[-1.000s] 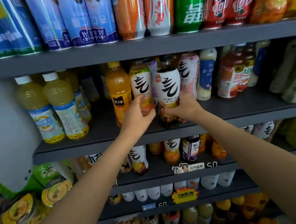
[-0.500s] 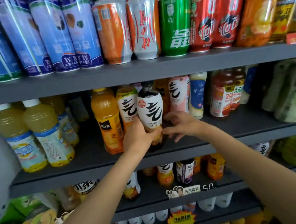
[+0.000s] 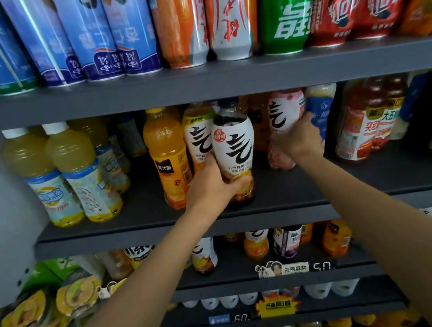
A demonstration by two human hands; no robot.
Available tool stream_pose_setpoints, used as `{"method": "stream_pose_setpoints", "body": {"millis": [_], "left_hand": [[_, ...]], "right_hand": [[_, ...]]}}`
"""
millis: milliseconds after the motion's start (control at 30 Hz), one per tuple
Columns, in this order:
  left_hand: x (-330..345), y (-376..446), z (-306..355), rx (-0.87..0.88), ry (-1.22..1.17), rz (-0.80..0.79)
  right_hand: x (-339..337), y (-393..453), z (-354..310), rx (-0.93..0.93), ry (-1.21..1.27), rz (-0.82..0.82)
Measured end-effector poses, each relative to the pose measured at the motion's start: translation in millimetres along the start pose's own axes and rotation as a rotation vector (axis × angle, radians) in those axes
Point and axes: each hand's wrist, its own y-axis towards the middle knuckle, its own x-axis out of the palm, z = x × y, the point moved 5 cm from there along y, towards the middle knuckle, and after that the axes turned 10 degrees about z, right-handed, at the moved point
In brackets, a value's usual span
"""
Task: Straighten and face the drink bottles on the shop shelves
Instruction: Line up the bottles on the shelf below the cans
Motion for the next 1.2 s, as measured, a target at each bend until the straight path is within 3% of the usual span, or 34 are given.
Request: {"method": "stream_pose_setpoints", "body": {"millis": [300, 500, 733, 967, 1200], "left_hand": [[9.6, -4.5, -6.1, 0.024, -0.043, 0.078], [12.0, -14.6, -10.2, 0.073, -0.098, 0.139], [-10.8, -54.4, -35.3, 0.159, -0.023, 0.153], [-43.3, -90.7, -98.7, 0.13, 0.159, 0.133], [-52.2, -113.4, -131.2, 0.065, 0.245, 0.096]], "right_hand": [[-57.3, -54.6, 22.2, -0.284, 0.082, -0.219], [-79.8, -125.7, 69.7, -0.3, 0.131, -0.41], [12.4, -199.9, 125.2, -0.184, 0.072, -0.516], [114.5, -209.2, 119.1, -0.104, 0.059, -0.455], [158.6, -195.2, 110.0, 0.065, 0.007, -0.338]]}}
